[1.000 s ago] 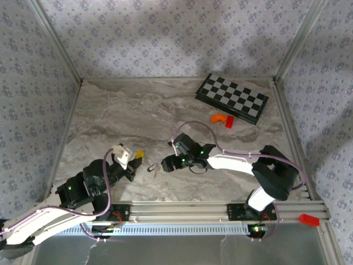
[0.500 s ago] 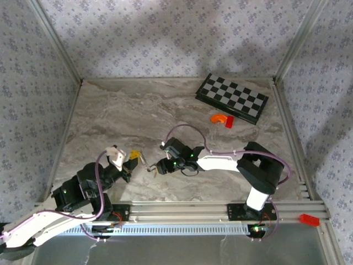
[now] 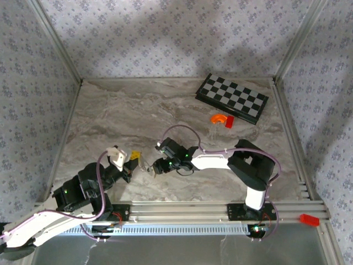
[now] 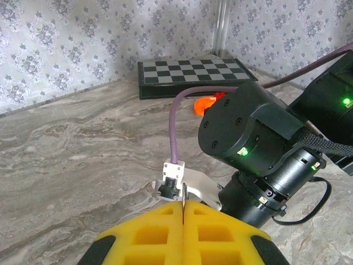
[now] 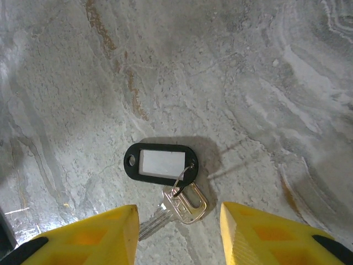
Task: Put the keys on the keyring
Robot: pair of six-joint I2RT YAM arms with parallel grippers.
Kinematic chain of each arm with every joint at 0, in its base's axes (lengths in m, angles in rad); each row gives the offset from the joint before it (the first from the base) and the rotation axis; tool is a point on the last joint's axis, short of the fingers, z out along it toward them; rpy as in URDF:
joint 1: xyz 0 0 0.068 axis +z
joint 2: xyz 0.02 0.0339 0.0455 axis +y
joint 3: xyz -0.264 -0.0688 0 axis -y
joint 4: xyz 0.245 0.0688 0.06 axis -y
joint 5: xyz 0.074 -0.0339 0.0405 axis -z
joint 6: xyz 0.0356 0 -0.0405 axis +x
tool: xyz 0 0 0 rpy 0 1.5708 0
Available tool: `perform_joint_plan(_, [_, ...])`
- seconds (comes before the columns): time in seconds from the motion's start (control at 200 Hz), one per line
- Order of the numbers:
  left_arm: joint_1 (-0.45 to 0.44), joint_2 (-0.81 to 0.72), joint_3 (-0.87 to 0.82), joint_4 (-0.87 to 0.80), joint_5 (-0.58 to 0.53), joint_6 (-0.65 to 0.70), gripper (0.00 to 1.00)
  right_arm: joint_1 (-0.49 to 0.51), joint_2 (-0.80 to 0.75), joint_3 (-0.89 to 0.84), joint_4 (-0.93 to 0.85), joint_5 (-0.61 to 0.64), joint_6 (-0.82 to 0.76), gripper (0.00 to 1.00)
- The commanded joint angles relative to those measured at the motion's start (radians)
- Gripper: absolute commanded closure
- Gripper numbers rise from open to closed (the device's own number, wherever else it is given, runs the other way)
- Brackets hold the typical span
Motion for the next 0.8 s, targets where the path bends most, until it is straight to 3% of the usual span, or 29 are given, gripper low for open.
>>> perform_joint_plan(0.0, [-0.007, -0.017, -0.003, 0.049, 0.000, -0.001, 1.00, 0.005, 0.026, 0.025, 0.022, -0.018, 0.019, 0.56])
perform_joint_plan(0.795, [-0.006, -0.013, -0.010, 0.066, 0.015, -0.005, 1.00, 0.002, 0.084, 0.052, 0.032, -0.008, 0.011, 0.72])
